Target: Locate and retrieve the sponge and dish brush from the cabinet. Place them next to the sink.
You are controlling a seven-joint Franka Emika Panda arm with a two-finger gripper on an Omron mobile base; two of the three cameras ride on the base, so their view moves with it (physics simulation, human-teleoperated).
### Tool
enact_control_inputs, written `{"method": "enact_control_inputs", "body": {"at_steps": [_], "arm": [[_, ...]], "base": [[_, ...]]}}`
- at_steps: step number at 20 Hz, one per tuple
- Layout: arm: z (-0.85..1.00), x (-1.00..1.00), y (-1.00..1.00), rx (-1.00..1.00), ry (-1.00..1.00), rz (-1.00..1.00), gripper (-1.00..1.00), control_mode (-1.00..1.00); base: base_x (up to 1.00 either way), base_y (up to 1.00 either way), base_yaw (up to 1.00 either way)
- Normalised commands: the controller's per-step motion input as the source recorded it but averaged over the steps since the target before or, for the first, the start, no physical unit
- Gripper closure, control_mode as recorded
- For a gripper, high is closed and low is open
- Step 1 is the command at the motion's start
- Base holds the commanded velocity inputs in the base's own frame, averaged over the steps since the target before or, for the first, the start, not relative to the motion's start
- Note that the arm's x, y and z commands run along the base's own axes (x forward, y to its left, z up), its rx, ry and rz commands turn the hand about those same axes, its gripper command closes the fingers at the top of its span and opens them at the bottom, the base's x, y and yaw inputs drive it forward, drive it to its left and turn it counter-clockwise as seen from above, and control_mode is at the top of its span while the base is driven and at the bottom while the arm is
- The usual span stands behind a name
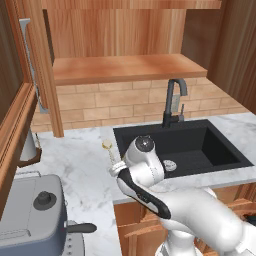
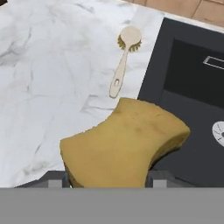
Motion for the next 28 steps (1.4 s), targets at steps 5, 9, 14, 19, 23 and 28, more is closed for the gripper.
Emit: {"method": "enact_control_inputs", "body": {"at_steps": [5,9,14,19,23,28], "arm": [[-0.32,0.05,0.2,-0.02,0.14,0.0,1.0,-1.0],[-0.33,0.0,0.32,-0.03,0.03,0.0,1.0,-1.0],[-0.12,0.08,0.07,-0.04,0.0,0.0,1.0,-1.0],[-0.07,0.09,0.0,-0.07,-0.03,0.0,1.0,-1.0],[-0.11,0.13,0.0,-0.06,-0.01,0.0,1.0,-1.0],[-0.09,0.24,-0.02,-0.02,0.0,0.01,1.0,-1.0]], "base": [[0.0,0.0,0.0],[0.0,0.0,0.0],[0.0,0.0,0.0],[0.0,0.0,0.0],[0.0,0.0,0.0],[0.0,0.0,0.0]]}}
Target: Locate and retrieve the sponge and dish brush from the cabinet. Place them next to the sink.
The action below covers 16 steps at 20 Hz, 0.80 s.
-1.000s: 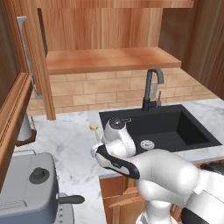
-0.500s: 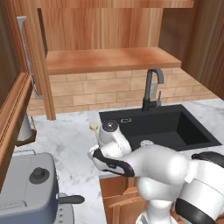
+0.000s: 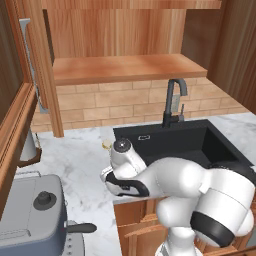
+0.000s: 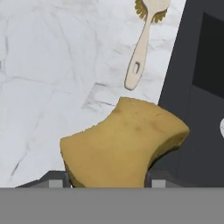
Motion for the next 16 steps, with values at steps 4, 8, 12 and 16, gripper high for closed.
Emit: {"method": "enact_control_inputs", "body": {"at_steps": [4,8,12,16], "arm": [[-0.08,0.29,-0.03,0.0,0.0,0.01,1.0,-1.0],[-0.14,0.17,0.0,0.0,-0.01,0.01,1.0,-1.0],[-0.18,0.13,0.0,0.0,0.0,0.01,1.0,-1.0],[-0.21,0.16,0.0,0.0,0.0,0.01,1.0,-1.0]], "base": [[0.0,0.0,0.0],[0.0,0.0,0.0],[0.0,0.0,0.0],[0.0,0.0,0.0]]}}
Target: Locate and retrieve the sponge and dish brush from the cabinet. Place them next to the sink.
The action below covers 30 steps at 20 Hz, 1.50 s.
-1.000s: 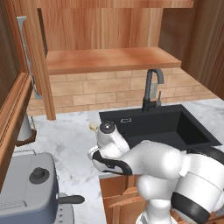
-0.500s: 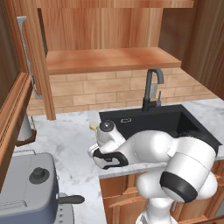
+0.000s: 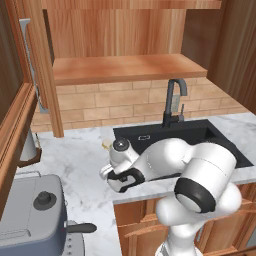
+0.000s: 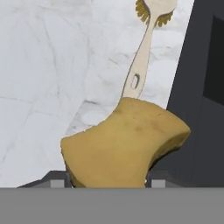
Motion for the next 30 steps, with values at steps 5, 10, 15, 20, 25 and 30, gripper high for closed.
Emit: {"method": "enact_control_inputs", "body": {"at_steps": [5,10,15,20,25,30], "arm": [[-0.19,0.15,0.0,0.0,0.0,0.0,-1.0,-1.0],[-0.14,0.05,0.0,0.0,0.0,0.0,-1.0,-1.0],[-0.11,0.01,0.0,0.0,0.0,0.0,-1.0,-1.0],[0.04,-0.01,0.0,0.0,0.0,0.0,-1.0,-1.0],[0.5,-0.19,0.0,0.03,0.0,-0.03,-1.0,-1.0],[0.51,-0.26,-0.03,0.06,-0.02,-0.06,-1.0,-1.0]], "base": [[0.0,0.0,0.0],[0.0,0.0,0.0],[0.0,0.0,0.0],[0.0,0.0,0.0],[0.0,0.0,0.0],[0.0,0.0,0.0]]}}
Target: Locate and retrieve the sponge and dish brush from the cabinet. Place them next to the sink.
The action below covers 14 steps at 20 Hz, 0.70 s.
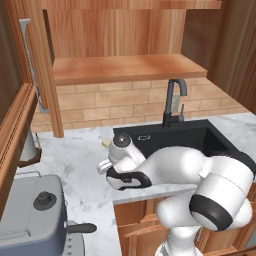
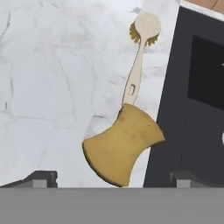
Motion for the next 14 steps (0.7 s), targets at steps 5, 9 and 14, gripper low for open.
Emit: {"method": "enact_control_inputs", "body": {"at_steps": [5,9,14], "arm": [[0.54,-0.33,-0.15,0.06,-0.01,-0.1,-1.0,-1.0],[0.47,-0.32,-0.32,0.03,0.0,-0.18,-1.0,-1.0],[0.42,-0.34,-0.39,0.04,0.0,-0.23,-1.0,-1.0]], "base": [[0.0,0.0,0.0],[0.0,0.0,0.0],[0.0,0.0,0.0]]}}
